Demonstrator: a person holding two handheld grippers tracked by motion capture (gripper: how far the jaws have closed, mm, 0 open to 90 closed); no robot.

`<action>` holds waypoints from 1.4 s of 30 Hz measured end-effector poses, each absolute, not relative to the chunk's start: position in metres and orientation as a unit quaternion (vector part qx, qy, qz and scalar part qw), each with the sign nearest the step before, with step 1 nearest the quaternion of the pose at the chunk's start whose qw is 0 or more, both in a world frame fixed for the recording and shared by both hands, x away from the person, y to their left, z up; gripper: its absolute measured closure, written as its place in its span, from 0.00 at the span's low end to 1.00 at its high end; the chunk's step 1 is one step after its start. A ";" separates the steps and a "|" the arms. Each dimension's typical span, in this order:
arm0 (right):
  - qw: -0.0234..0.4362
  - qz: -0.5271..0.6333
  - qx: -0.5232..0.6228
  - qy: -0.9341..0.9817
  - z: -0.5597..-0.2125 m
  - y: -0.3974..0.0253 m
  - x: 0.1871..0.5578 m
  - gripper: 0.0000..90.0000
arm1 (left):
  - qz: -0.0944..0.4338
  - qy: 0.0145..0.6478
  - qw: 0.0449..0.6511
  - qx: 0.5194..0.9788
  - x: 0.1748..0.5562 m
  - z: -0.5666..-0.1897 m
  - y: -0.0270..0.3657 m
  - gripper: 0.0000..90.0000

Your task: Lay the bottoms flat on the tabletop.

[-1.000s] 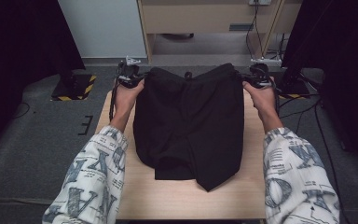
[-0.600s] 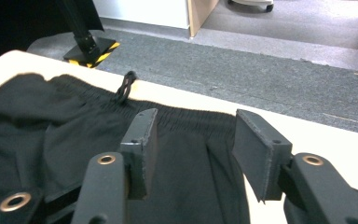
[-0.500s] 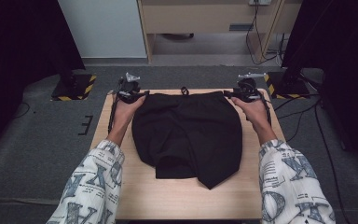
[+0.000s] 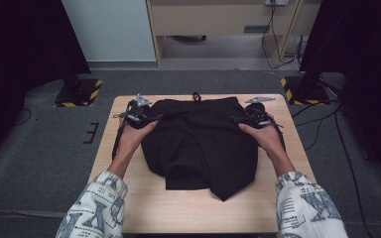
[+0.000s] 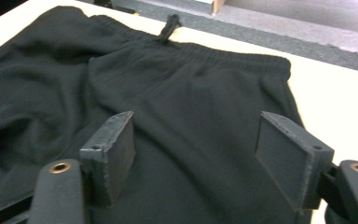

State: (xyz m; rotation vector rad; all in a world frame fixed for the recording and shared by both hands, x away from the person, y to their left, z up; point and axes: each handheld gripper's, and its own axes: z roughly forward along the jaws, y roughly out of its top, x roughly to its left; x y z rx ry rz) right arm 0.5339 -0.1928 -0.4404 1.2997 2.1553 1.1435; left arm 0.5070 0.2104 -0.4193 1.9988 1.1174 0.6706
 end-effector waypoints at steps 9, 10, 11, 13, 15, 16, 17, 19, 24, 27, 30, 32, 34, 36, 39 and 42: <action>0.188 0.420 0.422 0.781 -0.444 -0.182 0.486 0.27 | 0.248 0.404 0.375 0.797 0.468 -0.430 0.200 0.38; 0.189 0.421 0.419 0.782 -0.444 -0.182 0.482 0.28 | 0.245 0.400 0.375 0.799 0.463 -0.432 0.199 0.38; 0.190 0.425 0.413 0.782 -0.444 -0.182 0.477 0.31 | 0.245 0.399 0.379 0.798 0.459 -0.433 0.199 0.37; 0.186 0.429 0.408 0.784 -0.446 -0.182 0.468 0.35 | 0.236 0.397 0.391 0.796 0.449 -0.437 0.197 0.37; 0.186 0.431 0.404 0.785 -0.449 -0.184 0.457 0.41 | 0.231 0.394 0.395 0.797 0.438 -0.443 0.195 0.37; 0.184 0.430 0.400 0.788 -0.451 -0.185 0.451 0.42 | 0.229 0.390 0.396 0.799 0.432 -0.447 0.193 0.37; 0.183 0.431 0.398 0.789 -0.453 -0.185 0.446 0.43 | 0.229 0.387 0.400 0.799 0.425 -0.450 0.192 0.36; 0.178 0.429 0.398 0.791 -0.458 -0.187 0.435 0.47 | 0.225 0.386 0.415 0.793 0.409 -0.461 0.192 0.36; 0.173 0.435 0.391 0.793 -0.472 -0.188 0.409 0.51 | 0.220 0.386 0.421 0.791 0.380 -0.484 0.198 0.35; 0.178 0.430 0.381 0.799 -0.480 -0.184 0.393 0.52 | 0.224 0.387 0.414 0.793 0.366 -0.488 0.201 0.31; 0.173 0.440 0.374 0.798 -0.486 -0.180 0.380 0.51 | 0.220 0.396 0.422 0.785 0.349 -0.491 0.203 0.29; 0.170 0.436 0.362 0.806 -0.491 -0.176 0.372 0.49 | 0.216 0.392 0.424 0.788 0.340 -0.491 0.201 0.28; 0.169 0.430 0.355 0.813 -0.494 -0.172 0.364 0.47 | 0.224 0.387 0.422 0.788 0.333 -0.490 0.196 0.27; 0.166 0.427 0.350 0.817 -0.496 -0.167 0.355 0.43 | 0.229 0.383 0.417 0.791 0.332 -0.492 0.191 0.26; 0.163 0.424 0.343 0.822 -0.497 -0.160 0.346 0.37 | 0.241 0.382 0.404 0.796 0.338 -0.499 0.185 0.25; 0.168 0.425 0.326 0.827 -0.496 -0.155 0.337 0.36 | 0.260 0.380 0.394 0.795 0.345 -0.501 0.183 0.28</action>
